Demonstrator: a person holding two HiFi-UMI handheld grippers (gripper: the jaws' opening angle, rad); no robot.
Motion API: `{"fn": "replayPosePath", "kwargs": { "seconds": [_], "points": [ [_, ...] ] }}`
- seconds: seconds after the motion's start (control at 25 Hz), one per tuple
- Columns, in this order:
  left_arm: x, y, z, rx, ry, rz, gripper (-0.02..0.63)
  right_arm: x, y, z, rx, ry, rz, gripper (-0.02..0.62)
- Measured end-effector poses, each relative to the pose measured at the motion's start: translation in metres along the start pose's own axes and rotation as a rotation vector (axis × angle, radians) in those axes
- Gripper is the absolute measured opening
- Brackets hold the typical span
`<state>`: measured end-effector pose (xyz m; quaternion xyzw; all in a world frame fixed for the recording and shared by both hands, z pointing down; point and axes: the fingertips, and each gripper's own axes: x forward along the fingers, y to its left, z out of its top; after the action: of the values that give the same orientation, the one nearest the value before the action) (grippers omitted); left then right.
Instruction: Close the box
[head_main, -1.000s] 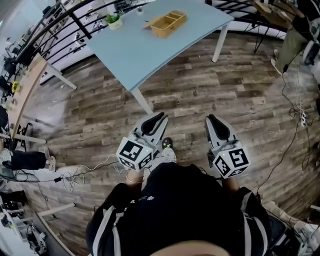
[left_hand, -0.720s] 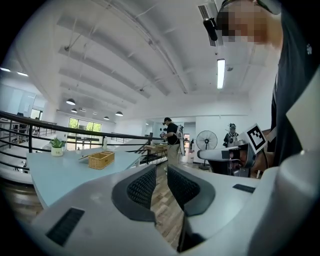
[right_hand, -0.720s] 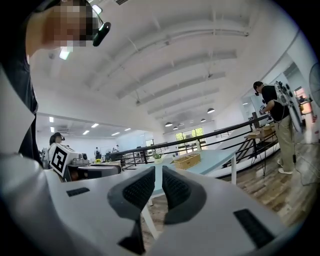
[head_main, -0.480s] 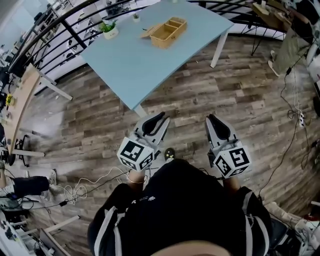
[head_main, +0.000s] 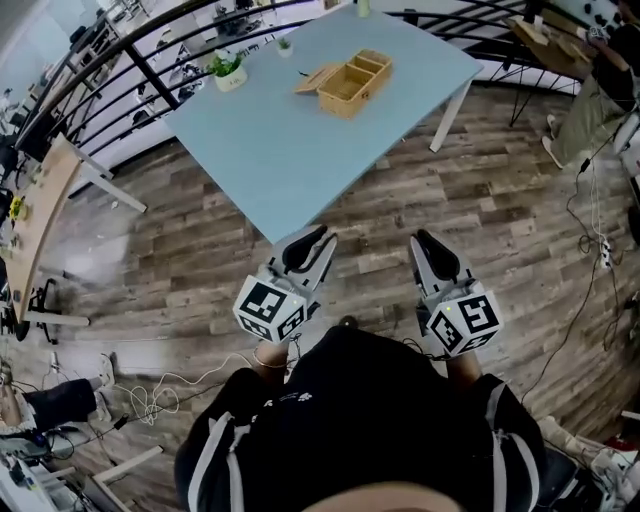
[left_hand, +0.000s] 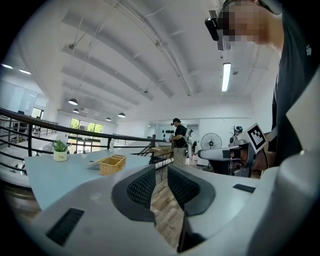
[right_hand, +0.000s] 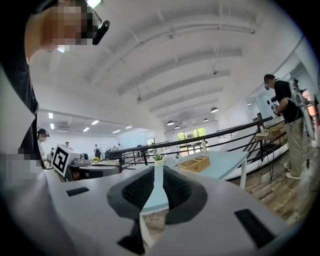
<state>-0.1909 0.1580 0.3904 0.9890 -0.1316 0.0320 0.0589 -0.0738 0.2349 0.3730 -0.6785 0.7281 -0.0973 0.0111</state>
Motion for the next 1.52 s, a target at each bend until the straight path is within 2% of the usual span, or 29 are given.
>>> {"fn": "replayPosePath", "kwargs": {
  "seconds": [0.32, 0.44, 0.64, 0.8, 1.16, 1.52],
  "points": [
    [0.023, 0.036, 0.011, 0.018, -0.013, -0.068, 0.054, 0.032, -0.006, 0.009, 0.007, -0.018, -0.061, 0.058],
    [0.031, 0.043, 0.009, 0.014, -0.016, -0.077, 0.055, 0.039, -0.01, 0.006, 0.039, -0.015, -0.061, 0.058],
    [0.047, 0.044, 0.005, 0.002, -0.002, -0.076, 0.055, 0.047, -0.025, 0.005, 0.031, 0.003, -0.05, 0.064],
    [0.053, 0.054, 0.0, -0.007, -0.001, -0.026, 0.055, 0.064, -0.04, 0.005, 0.029, -0.003, -0.014, 0.064],
    [0.086, 0.107, 0.012, -0.04, -0.005, 0.143, 0.057, 0.142, -0.077, 0.021, 0.026, 0.015, 0.151, 0.066],
    [0.13, 0.131, 0.015, -0.061, -0.004, 0.275, 0.057, 0.191, -0.124, 0.036, 0.017, 0.028, 0.276, 0.067]
  ]
}}
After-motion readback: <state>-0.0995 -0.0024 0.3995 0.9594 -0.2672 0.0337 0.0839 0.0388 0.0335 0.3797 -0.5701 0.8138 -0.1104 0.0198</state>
